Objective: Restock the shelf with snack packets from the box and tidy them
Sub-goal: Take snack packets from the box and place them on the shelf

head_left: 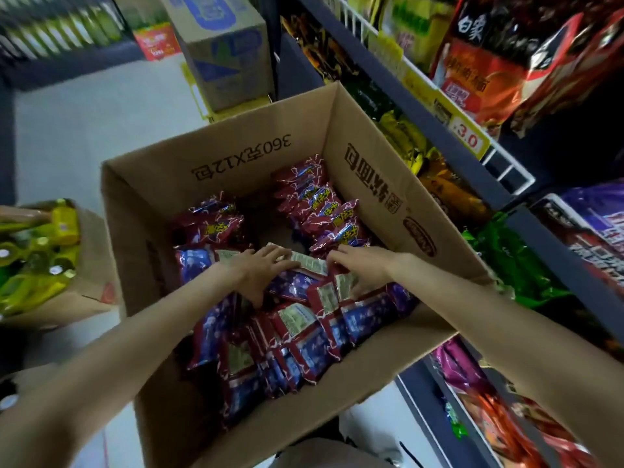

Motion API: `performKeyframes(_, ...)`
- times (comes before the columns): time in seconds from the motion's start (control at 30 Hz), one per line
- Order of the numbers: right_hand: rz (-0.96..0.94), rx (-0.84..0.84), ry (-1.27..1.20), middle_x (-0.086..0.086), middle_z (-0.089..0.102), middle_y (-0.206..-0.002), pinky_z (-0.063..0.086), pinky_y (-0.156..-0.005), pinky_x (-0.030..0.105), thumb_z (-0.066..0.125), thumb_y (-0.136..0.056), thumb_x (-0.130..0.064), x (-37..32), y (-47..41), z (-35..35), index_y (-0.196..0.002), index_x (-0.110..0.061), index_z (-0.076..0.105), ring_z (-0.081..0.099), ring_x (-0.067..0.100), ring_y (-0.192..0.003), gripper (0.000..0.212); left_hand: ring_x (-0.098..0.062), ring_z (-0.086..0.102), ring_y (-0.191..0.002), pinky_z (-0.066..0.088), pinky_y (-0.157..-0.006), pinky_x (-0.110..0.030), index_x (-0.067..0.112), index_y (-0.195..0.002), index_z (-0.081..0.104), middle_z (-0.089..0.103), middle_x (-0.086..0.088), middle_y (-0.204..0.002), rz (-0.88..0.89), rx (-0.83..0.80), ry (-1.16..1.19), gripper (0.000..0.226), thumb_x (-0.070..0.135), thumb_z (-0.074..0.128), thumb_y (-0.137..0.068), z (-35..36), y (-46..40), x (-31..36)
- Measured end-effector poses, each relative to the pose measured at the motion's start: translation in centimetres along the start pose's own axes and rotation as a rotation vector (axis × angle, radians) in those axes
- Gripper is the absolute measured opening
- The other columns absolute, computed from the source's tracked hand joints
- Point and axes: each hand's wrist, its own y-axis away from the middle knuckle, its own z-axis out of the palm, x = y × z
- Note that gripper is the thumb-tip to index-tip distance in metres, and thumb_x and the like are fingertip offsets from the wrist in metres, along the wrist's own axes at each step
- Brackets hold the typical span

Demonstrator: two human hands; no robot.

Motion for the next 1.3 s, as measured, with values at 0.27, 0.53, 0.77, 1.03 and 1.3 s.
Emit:
performKeyframes(0.27, 0.045, 0.277, -0.168, -0.006, 0.053, -0.121, 0.045, -0.092, 0.036, 0.072, -0.082, -0.03, 1.2, 5.6, -2.3, -0.112, -0.025, 0.064, 0.049, 0.017, -0.115, 0.032, -0.017, 0.062, -0.093, 0.05, -0.066, -0.031, 0.031, -0.126, 0.048, 0.051, 0.007, -0.129, 0.098, 0.62, 0.205, 0.041, 0.037, 0.061, -0.087, -1.3, 2.3, -1.5)
performKeyframes(0.53, 0.116, 0.895, -0.685, -0.004, 0.067, -0.093, 0.049, -0.057, 0.022, 0.059, -0.092, -0.02, 0.1, 14.9, -2.0, -0.099, -0.02, 0.063, 0.064, 0.004, -0.063, 0.008, -0.002, 0.054, -0.061, 0.041, -0.06, -0.026, 0.022, -0.089, 0.063, 0.064, 0.009, -0.071, -0.184, 1.126, 0.85, 0.02, 0.042, 0.063, -0.087, -4.9, 6.1, -1.8)
performKeyframes(0.77, 0.038, 1.241, -1.218, 0.002, 0.069, -0.07, 0.055, -0.058, 0.023, 0.053, -0.092, -0.018, -1.4, 19.6, -1.7, -0.092, -0.016, 0.059, 0.067, 0.02, -0.061, 0.006, -0.01, 0.066, -0.066, 0.052, -0.07, -0.034, 0.02, -0.078, 0.062, 0.069, 0.005, -0.069, -0.075, 1.186, 1.372, 0.02, 0.031, 0.057, -0.094, -8.9, 8.2, 2.5)
performKeyframes(1.03, -0.202, 1.322, -0.883, -0.007, 0.066, -0.118, 0.047, -0.089, 0.018, 0.063, -0.089, -0.018, -3.1, 31.6, 0.4, -0.104, -0.013, 0.062, 0.061, 0.013, -0.112, 0.016, -0.014, 0.068, -0.065, 0.055, -0.063, -0.026, 0.022, -0.082, 0.064, 0.072, 0.001, -0.074, 0.122, 1.227, 1.515, 0.018, 0.033, 0.056, -0.094, -13.6, 11.1, 11.2)
performKeyframes(1.3, -0.015, 1.452, -0.53, -0.014, 0.058, -0.127, 0.04, -0.1, 0.024, 0.074, -0.071, -0.051, -3.4, 44.4, 8.3, -0.107, -0.021, 0.059, 0.055, 0.014, -0.12, 0.049, -0.023, 0.069, -0.074, 0.056, -0.08, -0.046, 0.034, -0.071, 0.068, 0.073, -0.001, -0.079, 0.25, 1.213, 1.548, 0.024, 0.039, 0.058, -0.092, -17.2, 12.2, 24.5)
